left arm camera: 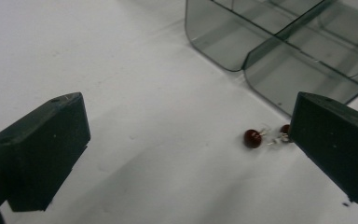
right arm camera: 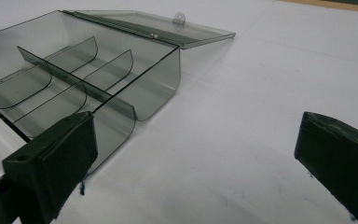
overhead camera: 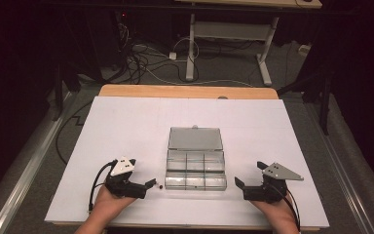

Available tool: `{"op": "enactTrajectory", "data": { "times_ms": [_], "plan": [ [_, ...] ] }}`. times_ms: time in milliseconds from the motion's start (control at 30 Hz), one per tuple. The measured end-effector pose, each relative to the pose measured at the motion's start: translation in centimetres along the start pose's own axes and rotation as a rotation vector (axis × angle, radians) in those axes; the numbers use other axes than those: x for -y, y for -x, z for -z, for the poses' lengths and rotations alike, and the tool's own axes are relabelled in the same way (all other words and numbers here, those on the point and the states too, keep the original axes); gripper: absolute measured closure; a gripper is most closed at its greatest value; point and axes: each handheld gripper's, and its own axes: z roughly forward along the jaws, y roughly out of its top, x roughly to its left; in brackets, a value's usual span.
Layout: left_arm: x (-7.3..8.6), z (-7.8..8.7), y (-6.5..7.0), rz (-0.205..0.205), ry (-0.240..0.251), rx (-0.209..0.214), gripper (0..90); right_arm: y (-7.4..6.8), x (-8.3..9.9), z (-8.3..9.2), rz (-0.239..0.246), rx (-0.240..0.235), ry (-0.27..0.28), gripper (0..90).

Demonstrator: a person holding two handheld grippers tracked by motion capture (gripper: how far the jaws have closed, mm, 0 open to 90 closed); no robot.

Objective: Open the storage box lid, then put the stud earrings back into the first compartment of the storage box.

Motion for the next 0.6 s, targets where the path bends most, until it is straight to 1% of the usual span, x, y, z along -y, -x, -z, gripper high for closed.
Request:
{"op": "enactTrajectory", "data": {
  "times_ms": [100,200,267,300,333,433,500,600],
  "plan": [
    [-0.15,-0.24,-0.12,-0.004,-0.042,0.015,0.0,-0.09,-0.06,-0.35,-0.004,-0.007,-0.010,0.3],
    [-0.22,-0.19,-0.10,-0.010,-0.061,0.022,0.7,-0.15,-0.16,-0.67,-0.002,-0.015,-0.013,0.2],
    [-0.18,-0.12,-0.22,-0.007,-0.071,0.016,1.6,-0.17,-0.12,-0.82,-0.002,-0.023,-0.017,0.3],
    [-0.11,-0.03,-0.30,-0.002,-0.068,0.022,2.9,-0.23,-0.08,-0.84,-0.008,-0.025,-0.023,0.3],
    [-0.05,0.08,-0.40,-0.001,-0.065,0.032,5.1,-0.23,-0.03,-0.86,0.005,-0.026,-0.027,0.3],
    [0.12,0.31,-0.57,-0.002,-0.048,0.056,14.6,-0.38,0.05,-0.79,0.010,-0.033,-0.042,0.3],
    [0.18,0.32,-0.59,0.000,-0.043,0.079,16.8,-0.47,0.06,-0.93,0.021,-0.041,-0.060,0.3],
    [0.21,0.57,-0.14,-0.026,-0.025,0.108,25.9,-0.67,0.11,-0.93,0.027,-0.047,-0.074,0.3]
  ]
}}
